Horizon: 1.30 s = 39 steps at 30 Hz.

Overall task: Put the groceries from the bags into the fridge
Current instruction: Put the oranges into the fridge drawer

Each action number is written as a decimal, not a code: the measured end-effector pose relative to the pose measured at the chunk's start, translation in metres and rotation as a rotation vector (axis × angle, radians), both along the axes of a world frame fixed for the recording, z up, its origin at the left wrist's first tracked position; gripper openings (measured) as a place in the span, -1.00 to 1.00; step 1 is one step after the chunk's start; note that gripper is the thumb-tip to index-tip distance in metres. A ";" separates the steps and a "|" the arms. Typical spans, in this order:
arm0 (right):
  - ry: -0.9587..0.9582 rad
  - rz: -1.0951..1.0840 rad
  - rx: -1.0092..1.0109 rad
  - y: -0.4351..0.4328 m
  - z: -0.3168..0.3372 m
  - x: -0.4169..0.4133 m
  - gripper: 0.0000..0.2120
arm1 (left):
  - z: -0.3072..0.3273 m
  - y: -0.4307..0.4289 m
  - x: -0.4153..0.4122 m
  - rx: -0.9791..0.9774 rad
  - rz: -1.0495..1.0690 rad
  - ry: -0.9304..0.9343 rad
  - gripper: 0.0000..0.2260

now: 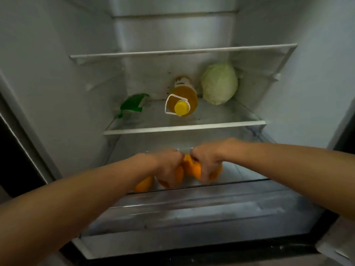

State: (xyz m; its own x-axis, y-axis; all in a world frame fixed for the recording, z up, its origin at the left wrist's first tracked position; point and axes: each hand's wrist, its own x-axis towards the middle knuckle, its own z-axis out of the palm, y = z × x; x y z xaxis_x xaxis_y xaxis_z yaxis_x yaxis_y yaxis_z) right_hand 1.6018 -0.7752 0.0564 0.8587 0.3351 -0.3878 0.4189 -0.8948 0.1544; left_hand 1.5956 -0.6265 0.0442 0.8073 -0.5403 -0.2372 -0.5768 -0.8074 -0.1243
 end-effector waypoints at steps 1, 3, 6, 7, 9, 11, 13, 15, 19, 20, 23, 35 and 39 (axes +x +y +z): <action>0.007 0.024 -0.001 0.001 -0.002 0.002 -0.49 | -0.004 0.000 0.003 0.004 -0.015 -0.022 -0.54; 0.019 0.070 -0.014 0.003 -0.005 0.003 -0.50 | -0.010 0.002 0.004 0.026 -0.037 -0.046 -0.52; 0.021 0.138 -0.026 0.002 -0.009 0.000 -0.52 | -0.015 0.009 0.005 0.052 -0.016 0.004 -0.51; 0.022 0.148 -0.037 0.000 -0.010 0.000 -0.52 | -0.015 0.012 0.005 0.052 -0.004 0.029 -0.53; 0.041 0.150 -0.050 -0.002 -0.011 0.000 -0.51 | -0.017 0.016 0.006 0.041 0.020 0.060 -0.56; 0.072 0.129 -0.042 -0.004 -0.009 -0.001 -0.50 | -0.014 0.019 0.005 0.019 0.049 0.088 -0.57; 0.046 0.121 -0.051 -0.005 -0.003 -0.005 -0.49 | -0.006 0.021 0.002 -0.019 0.090 0.107 -0.58; -0.037 0.100 0.000 -0.009 0.008 -0.011 -0.46 | 0.007 0.025 -0.004 -0.079 0.151 0.056 -0.54; -0.233 0.025 0.320 -0.026 0.029 -0.038 -0.53 | 0.034 0.040 -0.033 -0.447 0.210 -0.094 -0.61; -0.288 0.012 0.389 -0.031 0.030 -0.049 -0.55 | 0.036 0.043 -0.046 -0.548 0.203 -0.122 -0.66; -0.438 -0.046 0.554 -0.047 0.027 -0.087 -0.56 | 0.030 0.051 -0.092 -0.696 0.145 -0.245 -0.72; -1.082 -0.176 0.446 -0.056 -0.030 -0.153 -0.44 | -0.005 0.055 -0.144 -0.413 0.215 -0.816 -0.42; -1.190 -0.148 0.430 -0.055 -0.032 -0.144 -0.37 | -0.005 0.059 -0.134 -0.431 0.200 -0.857 -0.42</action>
